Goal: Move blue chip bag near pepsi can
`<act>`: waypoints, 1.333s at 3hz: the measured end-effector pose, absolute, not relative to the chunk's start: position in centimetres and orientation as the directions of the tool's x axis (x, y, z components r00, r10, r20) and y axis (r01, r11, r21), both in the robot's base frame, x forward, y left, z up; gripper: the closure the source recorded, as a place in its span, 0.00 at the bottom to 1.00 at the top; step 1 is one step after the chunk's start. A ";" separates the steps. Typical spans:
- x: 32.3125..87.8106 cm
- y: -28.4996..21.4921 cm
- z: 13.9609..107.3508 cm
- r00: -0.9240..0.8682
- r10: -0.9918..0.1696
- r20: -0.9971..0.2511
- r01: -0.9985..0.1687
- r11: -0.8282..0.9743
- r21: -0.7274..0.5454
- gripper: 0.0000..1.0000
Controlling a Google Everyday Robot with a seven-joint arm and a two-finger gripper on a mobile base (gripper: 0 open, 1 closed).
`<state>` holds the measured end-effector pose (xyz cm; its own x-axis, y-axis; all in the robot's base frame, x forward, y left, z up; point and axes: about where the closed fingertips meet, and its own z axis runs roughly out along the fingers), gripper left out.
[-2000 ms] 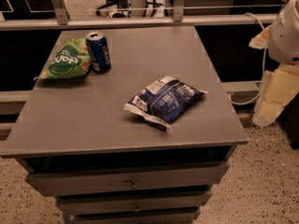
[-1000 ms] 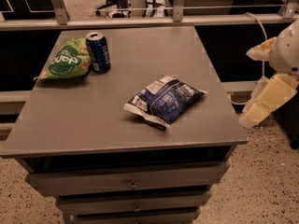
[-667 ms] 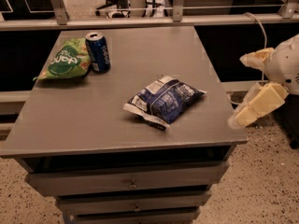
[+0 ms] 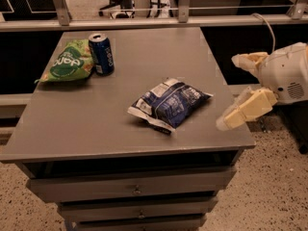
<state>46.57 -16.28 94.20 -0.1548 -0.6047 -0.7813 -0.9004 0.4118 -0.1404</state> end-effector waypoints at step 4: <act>50.8 -10.7 89.6 -0.075 -0.468 -0.881 -0.930 0.350 -0.107 0.00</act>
Offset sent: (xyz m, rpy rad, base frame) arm 0.0305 0.0243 -0.0314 0.2212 -0.0426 -0.0132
